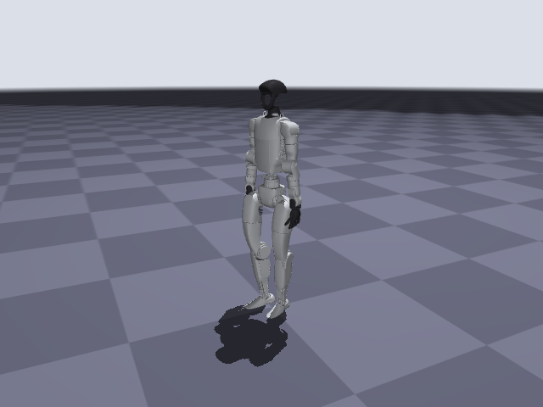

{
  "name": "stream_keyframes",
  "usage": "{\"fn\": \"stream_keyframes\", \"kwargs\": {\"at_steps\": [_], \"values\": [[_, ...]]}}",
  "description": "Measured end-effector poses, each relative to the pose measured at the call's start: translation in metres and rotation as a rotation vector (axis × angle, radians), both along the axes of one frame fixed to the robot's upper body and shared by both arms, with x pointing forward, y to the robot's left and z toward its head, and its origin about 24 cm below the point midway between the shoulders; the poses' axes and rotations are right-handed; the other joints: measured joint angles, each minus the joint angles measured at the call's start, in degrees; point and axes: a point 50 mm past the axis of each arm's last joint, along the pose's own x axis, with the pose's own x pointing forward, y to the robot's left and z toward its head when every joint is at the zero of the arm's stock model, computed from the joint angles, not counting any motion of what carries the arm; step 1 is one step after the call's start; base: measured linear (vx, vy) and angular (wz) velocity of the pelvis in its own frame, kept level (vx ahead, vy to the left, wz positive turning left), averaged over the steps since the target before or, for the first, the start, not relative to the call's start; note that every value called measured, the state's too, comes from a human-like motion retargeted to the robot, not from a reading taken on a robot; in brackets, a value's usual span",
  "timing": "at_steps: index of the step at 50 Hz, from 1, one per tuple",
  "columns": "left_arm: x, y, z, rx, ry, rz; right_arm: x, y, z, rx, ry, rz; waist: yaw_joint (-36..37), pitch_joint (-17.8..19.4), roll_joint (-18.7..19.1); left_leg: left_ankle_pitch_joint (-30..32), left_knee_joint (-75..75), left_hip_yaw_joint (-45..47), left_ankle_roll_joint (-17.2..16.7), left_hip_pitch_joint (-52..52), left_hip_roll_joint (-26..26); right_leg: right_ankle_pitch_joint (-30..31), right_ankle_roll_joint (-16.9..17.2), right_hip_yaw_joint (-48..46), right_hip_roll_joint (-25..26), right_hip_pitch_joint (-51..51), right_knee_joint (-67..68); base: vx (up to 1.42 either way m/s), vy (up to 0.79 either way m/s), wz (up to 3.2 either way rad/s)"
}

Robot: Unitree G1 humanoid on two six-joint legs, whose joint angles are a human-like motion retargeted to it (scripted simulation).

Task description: In place motions

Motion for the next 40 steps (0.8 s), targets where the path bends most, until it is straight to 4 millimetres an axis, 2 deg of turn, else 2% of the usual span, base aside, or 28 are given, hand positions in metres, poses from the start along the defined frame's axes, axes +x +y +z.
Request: {"fn": "stream_keyframes", "kwargs": {"at_steps": [9, 15, 20, 25, 40], "values": [[-0.001, -0.003, 0.000, -0.011, 0.004, -0.032, -0.003, -0.001, 0.001, -0.001, 0.021, -0.027, 2.6, -0.2, 0.0, -0.1, -0.2, 0.8, 0.6, 0.3, -0.4, -0.4, 0.4, 1.1, 0.0, 0.7, 0.1, 0.01, 0.00, -0.07], [0.008, 0.001, -0.001, -0.003, -0.019, -0.092, -0.007, -0.005, 0.001, -0.016, 0.043, -0.013, 9.7, -0.2, 0.0, 0.2, 0.1, 7.6, 0.9, -0.4, 0.7, -0.1, 0.7, 7.8, 0.7, 0.8, 0.3, 0.02, 0.00, -0.93], [0.016, 0.001, -0.002, -0.002, -0.047, -0.095, -0.008, -0.005, 0.001, -0.019, 0.048, -0.024, 5.7, -0.8, -0.1, -0.4, 0.0, 3.5, -0.1, 0.4, 0.6, -0.7, 1.1, 3.9, -0.4, 1.0, 0.1, 0.00, -0.01, 0.62], [0.023, 0.000, -0.002, -0.006, -0.071, -0.065, -0.007, -0.005, 0.001, -0.018, 0.043, -0.022, 5.0, -0.8, 0.0, -0.4, 0.0, 3.4, -0.1, 0.4, 0.6, -0.6, 1.0, 3.7, -0.3, 0.9, 0.2, 0.00, 0.00, 0.00], [0.028, 0.003, -0.002, -0.001, -0.084, -0.082, -0.009, -0.006, 0.002, -0.022, 0.048, -0.028, 6.8, -0.9, 0.0, -0.7, -0.2, 5.9, -0.2, 0.5, 1.0, -0.7, 0.7, 6.1, 0.6, 1.1, -0.2, 0.00, 0.00, -0.11]]}}
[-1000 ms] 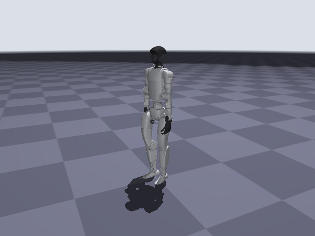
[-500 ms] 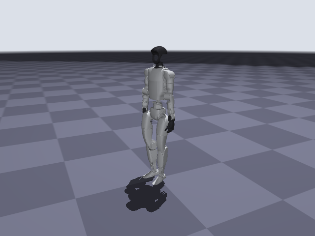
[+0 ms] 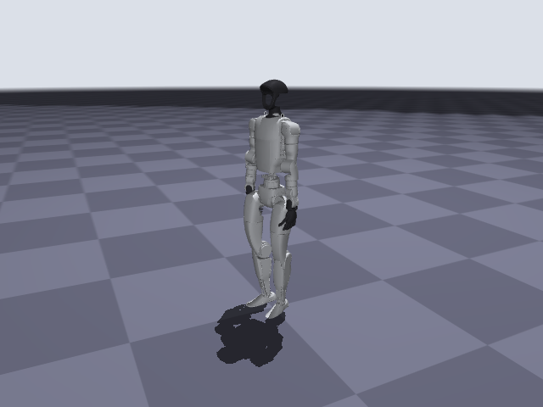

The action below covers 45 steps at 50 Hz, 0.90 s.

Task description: In place motions

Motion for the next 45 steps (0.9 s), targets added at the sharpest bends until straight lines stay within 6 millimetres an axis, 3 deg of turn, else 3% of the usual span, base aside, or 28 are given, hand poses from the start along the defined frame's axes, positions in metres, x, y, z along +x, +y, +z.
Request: {"fn": "stream_keyframes", "kwargs": {"at_steps": [15, 45], "values": [[-0.011, 0.001, 0.001, -0.005, 0.039, 0.016, 0.002, 0.000, 0.000, 0.003, -0.005, 0.002, -1.7, 0.1, 0.1, 0.1, 0.1, -1.5, 0.1, -0.2, -0.4, 0.0, -0.4, -1.6, 0.0, -0.3, 0.0, 0.00, 0.00, 0.00], [-0.006, -0.002, 0.000, -0.022, 0.020, 0.016, 0.002, 0.002, 0.000, 0.014, 0.004, 0.006, -2.8, -0.1, -0.1, 0.0, 0.2, -2.0, 0.0, 0.1, -0.4, -0.1, -0.7, -2.3, 0.2, -0.1, 0.0, 0.00, 0.00, 0.00]]}}
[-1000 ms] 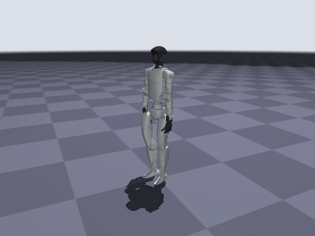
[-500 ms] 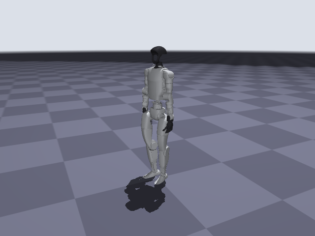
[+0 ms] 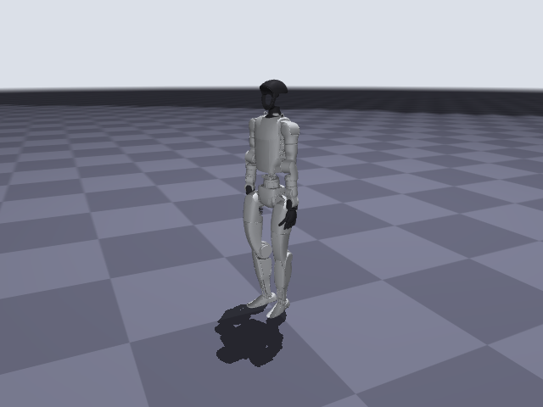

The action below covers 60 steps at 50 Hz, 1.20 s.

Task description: In place motions

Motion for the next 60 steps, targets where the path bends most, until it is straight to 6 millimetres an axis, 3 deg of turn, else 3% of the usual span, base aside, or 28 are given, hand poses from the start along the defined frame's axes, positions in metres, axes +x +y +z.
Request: {"fn": "stream_keyframes", "kwargs": {"at_steps": [60], "values": [[0.0020, -0.0036, -0.0004, -0.007, -0.007, 0.015, 0.0009, 0.0012, -0.0002, 0.001, -0.006, -0.011, 1.1, 0.3, -0.1, 0.4, 0.3, 1.0, -0.7, -0.8, 0.8, 0.3, 0.1, 1.4, 0.1, -0.2, -0.4, 0.00, 0.00, 0.01]]}}
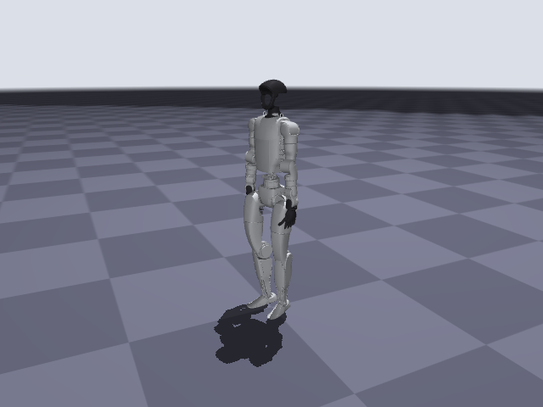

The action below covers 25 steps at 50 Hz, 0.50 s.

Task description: In place motions

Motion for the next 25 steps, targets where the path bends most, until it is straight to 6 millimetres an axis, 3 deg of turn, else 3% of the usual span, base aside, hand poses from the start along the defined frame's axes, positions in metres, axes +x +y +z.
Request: {"fn": "stream_keyframes", "kwargs": {"at_steps": [25], "values": [[0.0048, 0.0044, 0.0001, 0.010, -0.017, -0.002, -0.0042, -0.0026, 0.0005, -0.008, 0.011, -0.009, 1.8, -0.3, 0.2, 0.7, -0.2, -1.8, 0.5, -0.9, -0.6, -1.0, 0.5, -1.2, -0.7, 0.4, 0.1, 0.00, 0.00, 0.04]]}}
